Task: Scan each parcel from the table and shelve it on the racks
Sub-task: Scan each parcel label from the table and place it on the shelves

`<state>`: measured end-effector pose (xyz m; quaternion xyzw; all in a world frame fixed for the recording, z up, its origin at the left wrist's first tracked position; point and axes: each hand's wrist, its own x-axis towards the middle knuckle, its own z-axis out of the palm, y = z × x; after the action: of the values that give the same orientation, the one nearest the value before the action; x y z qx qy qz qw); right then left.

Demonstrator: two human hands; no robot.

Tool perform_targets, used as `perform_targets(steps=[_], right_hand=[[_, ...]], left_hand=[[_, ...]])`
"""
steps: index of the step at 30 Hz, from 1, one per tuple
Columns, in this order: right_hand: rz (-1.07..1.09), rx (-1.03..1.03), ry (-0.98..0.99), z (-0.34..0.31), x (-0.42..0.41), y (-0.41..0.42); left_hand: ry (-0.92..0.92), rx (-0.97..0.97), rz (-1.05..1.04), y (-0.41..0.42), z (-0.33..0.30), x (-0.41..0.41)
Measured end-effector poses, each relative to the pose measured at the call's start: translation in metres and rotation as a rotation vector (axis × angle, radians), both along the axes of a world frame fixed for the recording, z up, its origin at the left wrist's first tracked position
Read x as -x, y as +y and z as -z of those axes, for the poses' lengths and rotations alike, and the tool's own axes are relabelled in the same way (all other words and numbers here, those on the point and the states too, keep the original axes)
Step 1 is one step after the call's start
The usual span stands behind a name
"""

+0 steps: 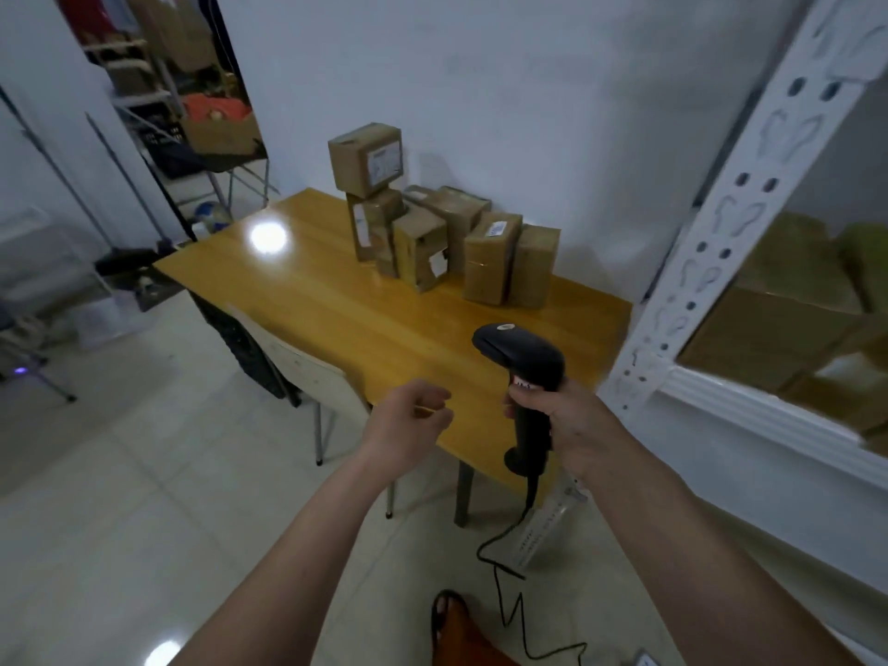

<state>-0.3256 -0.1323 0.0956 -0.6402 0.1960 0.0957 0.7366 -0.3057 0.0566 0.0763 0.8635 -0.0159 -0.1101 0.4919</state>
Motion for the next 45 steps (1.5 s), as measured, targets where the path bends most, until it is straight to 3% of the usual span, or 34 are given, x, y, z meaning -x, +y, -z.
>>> perform_targets(steps=[19,26,34,45], right_hand=[[0.071,-0.035,0.080,0.038,-0.234,0.021],[0.086,-0.075,0.129,0.034,-0.273,0.021],[0.220,-0.092,0.142,0.031,-0.311,0.011],[0.387,-0.068,0.203,0.048,-0.379,0.054]], left_hand=[[0.091,-0.145,0.140,0.009,0.021,-0.248],[0.076,-0.196,0.179,-0.006,0.031,-0.308],[-0.058,-0.336,0.287,-0.029,0.035,-0.399],[-0.041,-0.531,0.280,0.010,0.049,-0.530]])
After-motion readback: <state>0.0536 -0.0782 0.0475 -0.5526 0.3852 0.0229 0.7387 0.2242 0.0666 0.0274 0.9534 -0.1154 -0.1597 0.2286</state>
